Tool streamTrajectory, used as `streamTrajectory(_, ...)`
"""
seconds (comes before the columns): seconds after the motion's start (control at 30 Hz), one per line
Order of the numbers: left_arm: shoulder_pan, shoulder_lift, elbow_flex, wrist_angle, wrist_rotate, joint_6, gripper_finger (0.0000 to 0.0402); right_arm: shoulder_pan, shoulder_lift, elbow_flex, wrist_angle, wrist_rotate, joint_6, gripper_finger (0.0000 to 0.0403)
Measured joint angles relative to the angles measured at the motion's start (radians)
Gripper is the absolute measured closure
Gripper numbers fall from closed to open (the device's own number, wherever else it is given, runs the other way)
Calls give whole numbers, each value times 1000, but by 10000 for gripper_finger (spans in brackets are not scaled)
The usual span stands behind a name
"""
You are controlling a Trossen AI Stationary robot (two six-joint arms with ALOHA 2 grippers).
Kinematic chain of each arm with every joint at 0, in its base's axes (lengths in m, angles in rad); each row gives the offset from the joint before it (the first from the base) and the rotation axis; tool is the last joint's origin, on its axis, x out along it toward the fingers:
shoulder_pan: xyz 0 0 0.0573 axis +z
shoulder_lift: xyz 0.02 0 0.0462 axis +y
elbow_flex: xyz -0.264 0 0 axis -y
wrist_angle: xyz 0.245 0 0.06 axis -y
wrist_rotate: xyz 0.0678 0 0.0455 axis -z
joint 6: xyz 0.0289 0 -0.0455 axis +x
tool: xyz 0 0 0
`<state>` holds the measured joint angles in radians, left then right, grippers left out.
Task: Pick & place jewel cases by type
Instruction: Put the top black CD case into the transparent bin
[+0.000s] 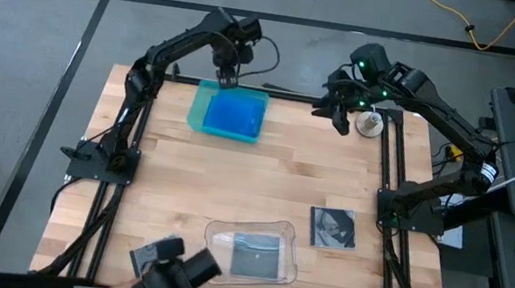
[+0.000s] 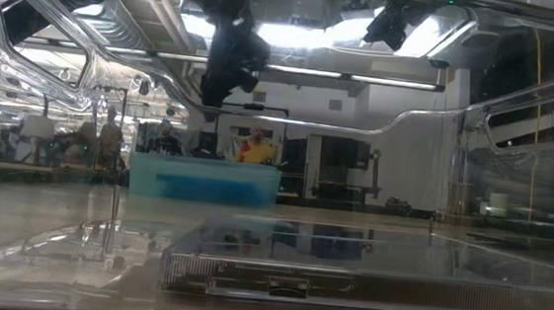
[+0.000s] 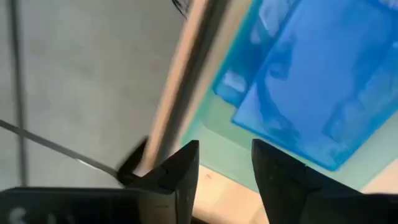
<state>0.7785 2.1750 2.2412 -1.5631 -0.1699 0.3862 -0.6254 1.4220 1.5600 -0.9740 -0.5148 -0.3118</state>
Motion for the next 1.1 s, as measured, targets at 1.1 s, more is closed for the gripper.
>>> streamTrajectory(1.1, -237, -339, -230, 26, 162, -422, 389, 9, -416, -645, -173, 87, 235, 283)
